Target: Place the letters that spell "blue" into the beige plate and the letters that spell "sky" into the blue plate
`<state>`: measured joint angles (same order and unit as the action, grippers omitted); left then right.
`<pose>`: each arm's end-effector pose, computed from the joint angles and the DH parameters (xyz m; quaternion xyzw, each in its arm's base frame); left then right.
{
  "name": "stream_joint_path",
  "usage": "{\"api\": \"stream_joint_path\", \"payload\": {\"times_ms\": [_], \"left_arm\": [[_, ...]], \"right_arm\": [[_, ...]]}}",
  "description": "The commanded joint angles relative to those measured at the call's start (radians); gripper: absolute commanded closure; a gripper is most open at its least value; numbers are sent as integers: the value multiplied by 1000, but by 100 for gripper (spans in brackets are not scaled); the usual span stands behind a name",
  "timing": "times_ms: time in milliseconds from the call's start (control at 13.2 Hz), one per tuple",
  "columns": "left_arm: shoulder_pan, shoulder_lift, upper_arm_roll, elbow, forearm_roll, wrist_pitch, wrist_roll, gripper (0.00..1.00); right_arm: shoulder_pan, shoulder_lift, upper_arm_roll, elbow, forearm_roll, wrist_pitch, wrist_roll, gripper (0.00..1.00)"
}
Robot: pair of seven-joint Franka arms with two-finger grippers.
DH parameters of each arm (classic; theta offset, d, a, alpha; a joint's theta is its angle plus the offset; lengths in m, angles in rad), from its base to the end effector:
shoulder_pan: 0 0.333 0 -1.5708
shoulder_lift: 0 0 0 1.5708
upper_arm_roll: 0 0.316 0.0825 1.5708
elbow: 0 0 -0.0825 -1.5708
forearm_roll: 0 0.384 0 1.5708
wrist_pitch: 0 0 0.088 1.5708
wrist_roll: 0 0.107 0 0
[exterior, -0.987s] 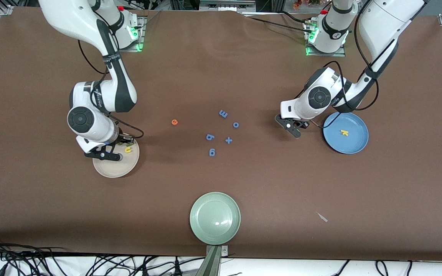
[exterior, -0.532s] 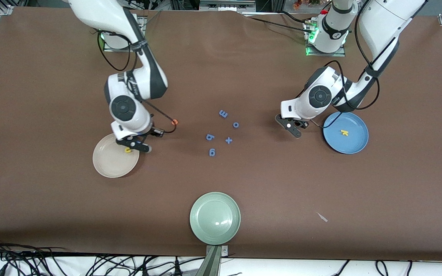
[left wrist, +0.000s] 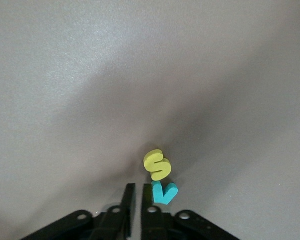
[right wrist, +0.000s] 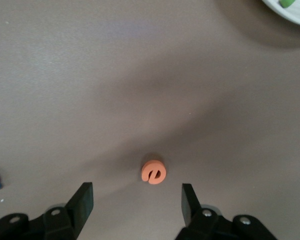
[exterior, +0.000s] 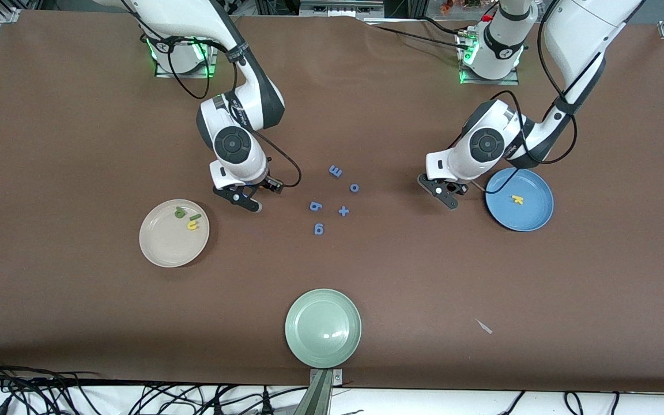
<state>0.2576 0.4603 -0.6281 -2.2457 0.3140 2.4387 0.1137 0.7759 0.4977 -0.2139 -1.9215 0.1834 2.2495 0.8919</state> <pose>0.4828 -0.2009 0.1854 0.9336 -0.3480 -0.0791 0.0329 0.5105 0.3326 0.2236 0.9730 -0.2171 -0.0672 0.0396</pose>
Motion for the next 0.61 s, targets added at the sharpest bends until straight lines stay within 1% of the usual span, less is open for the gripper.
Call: {"api": "stream_joint_path", "payload": {"times_ms": [0, 76, 152, 304, 532], "left_arm": [[12, -22, -18, -17, 5, -12, 9, 63], [8, -20, -18, -18, 5, -15, 8, 58], [6, -19, -18, -22, 5, -15, 9, 57], [5, -17, -18, -26, 5, -17, 9, 57], [0, -2, -18, -28, 5, -17, 8, 57]], "right_arm": [[6, -8, 1, -74, 8, 88, 9, 19], [14, -8, 1, -92, 8, 116, 9, 19], [16, -8, 1, -102, 10, 128, 9, 19], [17, -5, 2, -111, 8, 145, 10, 19], [23, -5, 1, -154, 8, 206, 4, 20]]}}
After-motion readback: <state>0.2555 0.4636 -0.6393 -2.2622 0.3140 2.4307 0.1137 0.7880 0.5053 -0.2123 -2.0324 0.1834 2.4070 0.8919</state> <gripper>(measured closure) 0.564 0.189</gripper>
